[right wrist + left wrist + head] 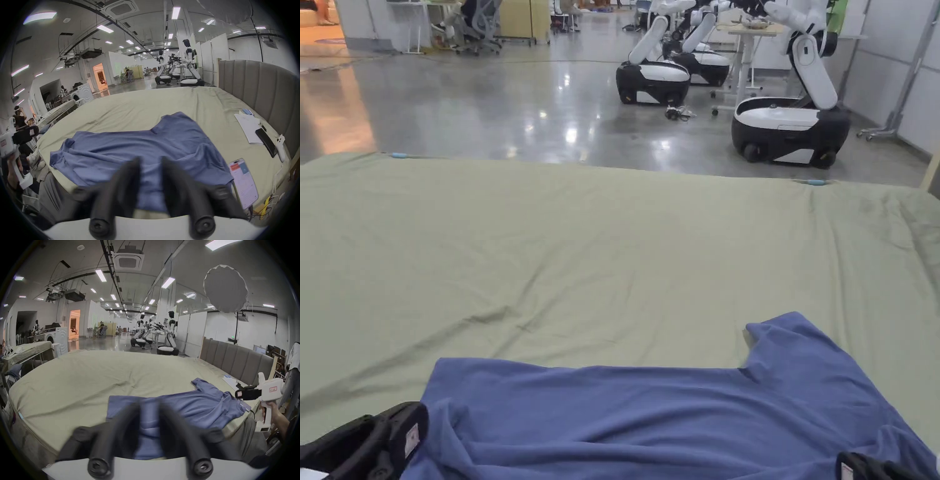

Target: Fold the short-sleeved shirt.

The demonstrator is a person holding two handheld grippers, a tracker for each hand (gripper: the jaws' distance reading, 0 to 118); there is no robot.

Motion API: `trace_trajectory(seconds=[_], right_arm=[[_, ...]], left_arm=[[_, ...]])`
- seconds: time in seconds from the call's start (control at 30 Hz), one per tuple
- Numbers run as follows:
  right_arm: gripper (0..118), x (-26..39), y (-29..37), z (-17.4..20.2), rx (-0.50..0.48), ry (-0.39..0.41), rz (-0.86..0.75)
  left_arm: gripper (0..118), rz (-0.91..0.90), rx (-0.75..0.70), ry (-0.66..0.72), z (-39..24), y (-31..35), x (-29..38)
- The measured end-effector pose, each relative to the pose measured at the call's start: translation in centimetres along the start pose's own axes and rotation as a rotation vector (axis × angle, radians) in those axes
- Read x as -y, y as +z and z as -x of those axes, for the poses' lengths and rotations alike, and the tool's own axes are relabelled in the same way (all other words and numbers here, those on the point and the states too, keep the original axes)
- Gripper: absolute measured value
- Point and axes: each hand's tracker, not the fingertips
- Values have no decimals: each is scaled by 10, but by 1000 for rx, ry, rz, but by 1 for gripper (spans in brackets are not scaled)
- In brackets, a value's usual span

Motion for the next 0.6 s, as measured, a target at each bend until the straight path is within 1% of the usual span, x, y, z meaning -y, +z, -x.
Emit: trace_trajectory(seconds=[0.03,0.1,0.2,0.37,0.47,0.5,0.53,0.57,0.6], right_arm=[[0,1,-2,3,10,14,-1],[0,-2,-4,7,-8,27,16],[0,-3,-6,8,-15,21,1],[0,-8,-4,2,-16,-8,-16],[0,-5,-5,-7,-44,-50,-17],[0,-4,-5,-9,-53,-65,-13],[0,-2,-6,-11,-62,-81,-9],[0,-1,-6,-12,-74,-93,-2],[0,0,-6,-14,-95,-94,12]], left_arm=[[4,-13,-20,2,-1,2,0],[4,16,-3,17,10,-1,7],[4,57,1,52,19,-6,8],[4,81,51,149,38,-13,-6],[5,172,70,206,68,-41,-20],[9,209,73,210,76,-57,-25],[33,229,38,202,86,-72,-26],[55,266,39,202,95,-90,-28],[60,301,43,209,104,-109,-30]])
